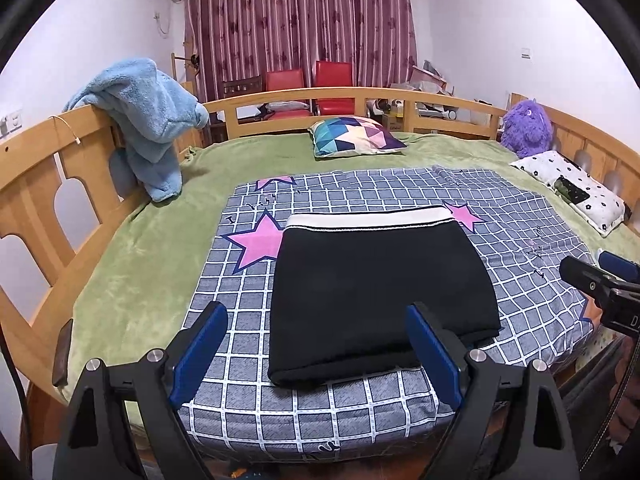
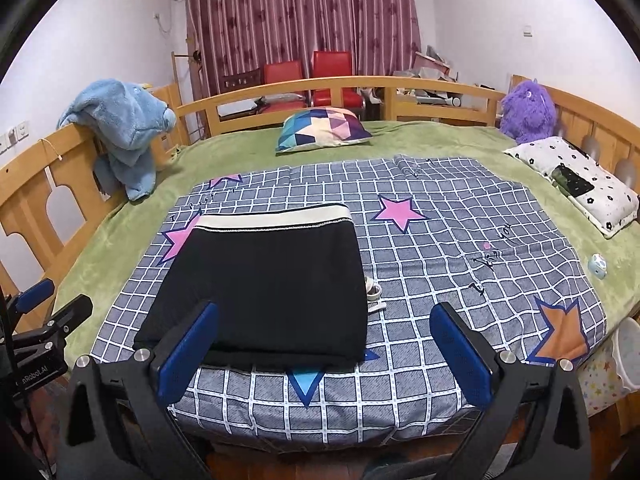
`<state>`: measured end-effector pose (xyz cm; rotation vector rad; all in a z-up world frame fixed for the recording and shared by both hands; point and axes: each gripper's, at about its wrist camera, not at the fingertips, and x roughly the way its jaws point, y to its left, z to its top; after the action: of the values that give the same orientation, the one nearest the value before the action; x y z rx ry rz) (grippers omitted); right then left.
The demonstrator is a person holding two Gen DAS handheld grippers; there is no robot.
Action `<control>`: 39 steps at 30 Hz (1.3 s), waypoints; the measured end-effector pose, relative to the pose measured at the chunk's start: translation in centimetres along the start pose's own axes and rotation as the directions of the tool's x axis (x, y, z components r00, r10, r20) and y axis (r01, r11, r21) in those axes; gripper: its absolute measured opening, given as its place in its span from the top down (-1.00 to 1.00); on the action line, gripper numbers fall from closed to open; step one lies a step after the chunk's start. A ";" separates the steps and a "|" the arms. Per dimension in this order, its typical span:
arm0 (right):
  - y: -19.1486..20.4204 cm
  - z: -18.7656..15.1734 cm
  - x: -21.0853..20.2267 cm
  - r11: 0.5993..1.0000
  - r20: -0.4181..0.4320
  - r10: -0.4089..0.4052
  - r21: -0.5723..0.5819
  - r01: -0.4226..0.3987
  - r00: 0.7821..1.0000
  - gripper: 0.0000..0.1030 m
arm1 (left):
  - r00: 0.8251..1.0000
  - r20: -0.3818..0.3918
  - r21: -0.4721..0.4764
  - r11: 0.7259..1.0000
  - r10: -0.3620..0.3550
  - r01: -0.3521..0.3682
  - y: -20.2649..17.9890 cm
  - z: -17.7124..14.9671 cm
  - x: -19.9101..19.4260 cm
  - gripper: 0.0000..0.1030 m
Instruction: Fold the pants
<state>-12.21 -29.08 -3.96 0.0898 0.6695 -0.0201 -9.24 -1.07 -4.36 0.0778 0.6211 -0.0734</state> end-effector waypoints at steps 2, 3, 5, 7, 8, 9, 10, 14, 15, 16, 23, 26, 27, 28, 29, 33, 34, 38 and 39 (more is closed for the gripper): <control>0.0 0.1 0.0 1.000 0.000 0.000 0.001 0.000 1.000 -0.99 | 1.000 0.001 0.001 1.000 0.001 -0.001 -0.2 0.0 0.0 -0.75; -0.1 0.1 0.0 1.000 0.000 -0.001 0.001 0.001 1.000 -1.00 | 1.000 0.002 0.002 1.000 0.001 -0.001 -0.2 0.0 -0.1 -0.75; 0.0 0.0 0.0 1.000 -0.003 -0.006 0.002 0.006 1.000 -0.99 | 1.000 0.002 -0.001 1.000 0.000 0.000 -0.1 0.0 -0.1 -0.75; -0.1 0.0 0.0 1.000 -0.002 -0.006 0.003 0.006 1.000 -0.99 | 1.000 0.004 -0.005 1.000 -0.003 0.003 -0.1 0.0 -0.1 -0.75; -0.1 0.0 -0.1 1.000 -0.001 -0.006 0.002 0.006 1.000 -0.99 | 1.000 0.005 -0.005 1.000 -0.003 0.003 -0.1 0.1 -0.2 -0.75; 0.0 0.0 0.0 1.000 -0.001 -0.006 0.002 0.006 1.000 -0.99 | 1.000 0.007 -0.004 1.000 -0.002 0.002 -0.2 0.1 -0.2 -0.75; 0.0 0.0 0.0 1.000 -0.001 -0.007 0.002 0.007 1.000 -0.99 | 1.000 0.008 -0.003 1.000 -0.003 0.003 -0.2 0.0 -0.2 -0.75; 0.0 0.0 0.0 1.000 0.000 -0.010 0.000 0.010 1.000 -0.99 | 1.000 0.001 -0.005 1.000 -0.001 0.001 -0.2 0.0 0.0 -0.75; 0.1 0.0 0.0 1.000 0.001 -0.012 0.000 0.012 1.000 -0.99 | 1.000 0.001 -0.007 1.000 -0.003 0.003 -0.3 0.0 0.0 -0.75; 0.1 0.0 0.0 1.000 0.001 -0.012 -0.001 0.012 1.000 -0.99 | 1.000 0.001 -0.010 1.000 -0.007 0.007 -0.2 0.0 0.0 -0.75; 0.1 0.0 -0.1 1.000 0.003 -0.015 -0.008 0.015 1.000 -0.99 | 1.000 -0.001 -0.015 1.000 -0.011 0.011 -0.1 0.0 0.0 -0.75; 0.1 0.0 0.0 1.000 0.001 -0.018 -0.011 0.018 1.000 -0.99 | 1.000 0.005 -0.021 1.000 -0.009 0.009 0.1 0.1 -0.2 -0.75; 0.0 0.0 0.0 1.000 0.001 -0.017 -0.011 0.017 1.000 -0.99 | 1.000 0.006 -0.023 1.000 -0.011 0.011 0.1 0.1 -0.2 -0.75; 0.1 0.0 0.0 1.000 0.002 -0.018 -0.012 0.018 1.000 -0.99 | 1.000 0.006 -0.024 1.000 -0.011 0.012 0.1 0.1 -0.2 -0.75; 0.1 0.0 0.0 1.000 0.002 -0.018 -0.011 0.018 1.000 -0.99 | 1.000 0.007 -0.024 1.000 -0.010 0.011 0.1 0.1 -0.2 -0.75; 0.1 -0.1 0.1 1.000 0.002 -0.020 -0.014 0.020 1.000 -0.99 | 1.000 0.006 -0.022 1.000 -0.010 0.010 0.0 0.1 -0.2 -0.75; 0.0 0.0 0.1 1.000 0.001 -0.019 -0.014 0.019 1.000 -0.99 | 1.000 0.008 -0.022 1.000 -0.010 0.010 0.0 0.1 -0.2 -0.75; 0.0 0.0 0.1 1.000 0.002 -0.019 -0.014 0.019 1.000 -0.99 | 1.000 0.012 -0.021 1.000 -0.011 0.011 -0.1 0.1 -0.2 -0.75; 0.0 0.0 0.1 1.000 0.003 -0.017 -0.015 0.017 1.000 -0.99 | 1.000 0.012 -0.020 1.000 -0.011 0.011 -0.1 0.1 -0.2 -0.75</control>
<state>-12.18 -29.09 -4.04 0.0698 0.6678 -0.0320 -9.33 -1.14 -4.20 0.0550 0.6104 -0.0784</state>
